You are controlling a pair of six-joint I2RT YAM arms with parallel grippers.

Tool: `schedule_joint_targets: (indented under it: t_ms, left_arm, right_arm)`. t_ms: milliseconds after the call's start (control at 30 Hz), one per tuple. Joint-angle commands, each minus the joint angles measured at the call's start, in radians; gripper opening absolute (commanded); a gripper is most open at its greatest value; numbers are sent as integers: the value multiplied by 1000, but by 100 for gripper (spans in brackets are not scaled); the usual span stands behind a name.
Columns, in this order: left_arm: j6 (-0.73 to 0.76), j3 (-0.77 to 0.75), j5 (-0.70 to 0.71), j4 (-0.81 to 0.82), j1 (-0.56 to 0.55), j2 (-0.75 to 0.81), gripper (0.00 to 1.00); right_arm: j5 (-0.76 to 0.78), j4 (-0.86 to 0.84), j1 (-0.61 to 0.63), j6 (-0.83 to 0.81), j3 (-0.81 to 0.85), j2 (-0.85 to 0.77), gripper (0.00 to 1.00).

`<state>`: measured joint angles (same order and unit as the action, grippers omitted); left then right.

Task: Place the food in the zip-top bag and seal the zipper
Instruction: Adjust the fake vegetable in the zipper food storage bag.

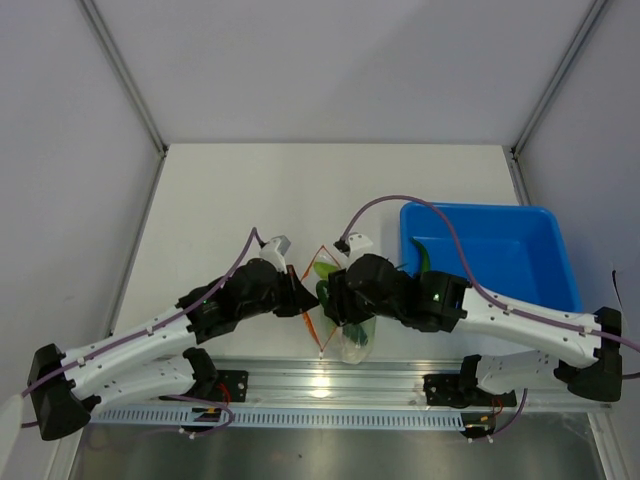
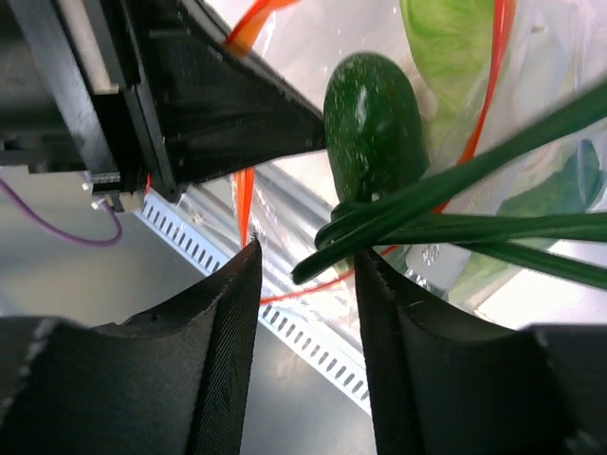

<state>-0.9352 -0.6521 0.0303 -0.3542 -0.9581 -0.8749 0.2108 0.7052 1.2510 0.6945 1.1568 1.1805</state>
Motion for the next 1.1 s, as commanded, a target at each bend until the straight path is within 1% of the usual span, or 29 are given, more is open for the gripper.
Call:
schedule_joint_targets:
  t_ms: [0, 33, 100, 133, 167, 233, 267, 533, 567, 667, 867, 1067]
  left_arm:
    - [-1, -15, -20, 38, -8, 16, 0]
    - [-1, -17, -18, 38, -11, 17, 1]
    - [-1, -14, -17, 35, -13, 19, 1]
    - [-1, -15, -17, 35, -14, 19, 0]
    - [-2, -14, -15, 34, -14, 17, 1]
    - [-4, -14, -10, 32, -18, 20, 1]
    - [-5, -14, -10, 31, -18, 28, 1]
    - [-14, -4, 16, 9, -27, 60, 1]
    - [-14, -7, 16, 8, -28, 60, 1]
    - [-19, -4, 23, 1, -34, 68, 1]
    - [-24, -4, 42, -26, -36, 83, 1]
    - [-27, -4, 53, -46, -37, 106, 1]
  right_arm:
    - [41, -49, -10, -27, 53, 42, 46]
    - [33, -52, -13, -36, 60, 60, 45]
    - [25, -65, -16, -41, 66, 82, 36]
    - [12, -69, -16, -47, 70, 100, 35]
    - [6, -78, -16, -49, 72, 111, 31]
    - [1, -78, -16, -47, 70, 128, 28]
    - [4, -72, -16, -41, 66, 140, 24]
    - [-4, -23, -22, -24, 20, 192, 20]
    - [-4, -6, -22, -26, 15, 202, 18]
    - [28, 37, -22, -33, 12, 255, 17]
    - [81, 103, -13, -39, 3, 369, 17]
    - [107, 112, -28, -21, -58, 450, 17]
